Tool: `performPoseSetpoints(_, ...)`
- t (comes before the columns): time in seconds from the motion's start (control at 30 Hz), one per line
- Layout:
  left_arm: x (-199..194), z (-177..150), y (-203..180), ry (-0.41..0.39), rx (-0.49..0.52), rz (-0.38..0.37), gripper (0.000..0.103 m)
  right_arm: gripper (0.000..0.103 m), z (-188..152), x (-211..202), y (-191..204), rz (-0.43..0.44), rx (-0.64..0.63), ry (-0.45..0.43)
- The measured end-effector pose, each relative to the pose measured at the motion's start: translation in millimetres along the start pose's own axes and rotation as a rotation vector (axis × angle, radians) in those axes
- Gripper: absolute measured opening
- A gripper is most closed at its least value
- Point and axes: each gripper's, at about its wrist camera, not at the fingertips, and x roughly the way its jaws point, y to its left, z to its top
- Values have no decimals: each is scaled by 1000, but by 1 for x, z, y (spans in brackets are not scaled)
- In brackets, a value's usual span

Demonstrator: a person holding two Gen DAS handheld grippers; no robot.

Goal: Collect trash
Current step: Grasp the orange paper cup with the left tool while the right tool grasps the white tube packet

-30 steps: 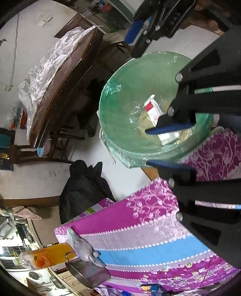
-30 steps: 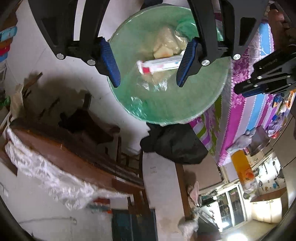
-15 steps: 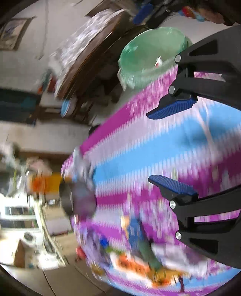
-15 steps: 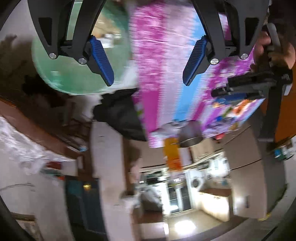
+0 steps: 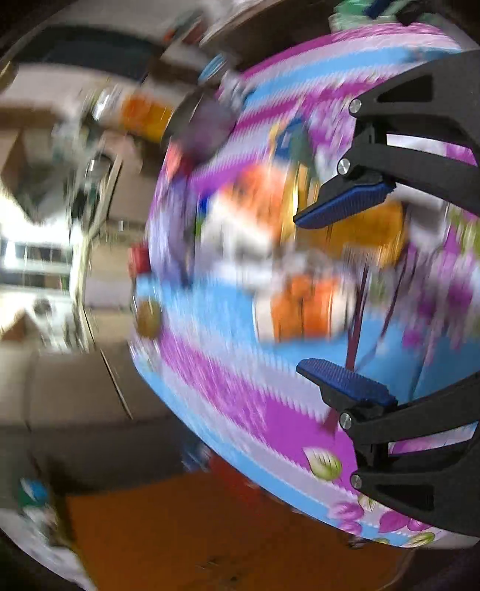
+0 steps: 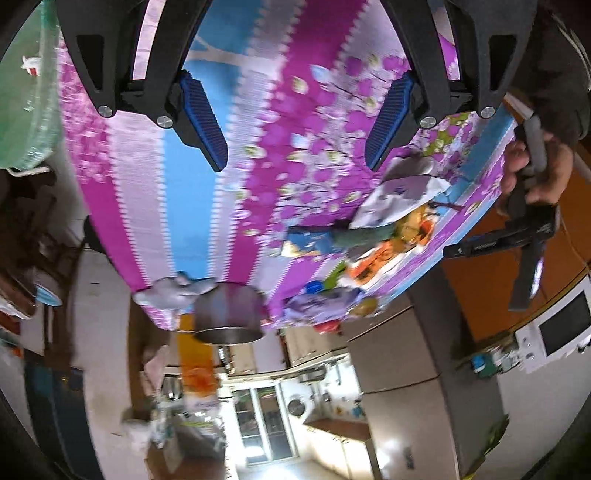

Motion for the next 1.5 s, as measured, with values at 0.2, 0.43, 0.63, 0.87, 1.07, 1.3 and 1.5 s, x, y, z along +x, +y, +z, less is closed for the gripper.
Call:
performPoseSetpoints(0.2,35,-3,32,78,-13,3,70,77,17,47,34,117,29,76)
performPoseSetpoints(0.43,51,-6,34,100,24,-9,76,77,39,117,84,194,58,196)
performPoseSetpoints(0.63,57,-3,29,93,62,-2,81,77,49,166,109,193,69,271)
performPoseSetpoints(0.87,67,-6,14,88,131,13,81,54,45,194,115,116,44,311)
performPoseSetpoints(1.07,84,-9,20,116,80,-11,73,33,39,195,112,95,48,286)
performPoseSetpoints(1.3,74,-12,23,86,34,-22,33,30,28,178,105,94,68,239)
performPoseSetpoints(1.5,50,-23,21,25,44,-15,32,30,16,144,97,75,71,156)
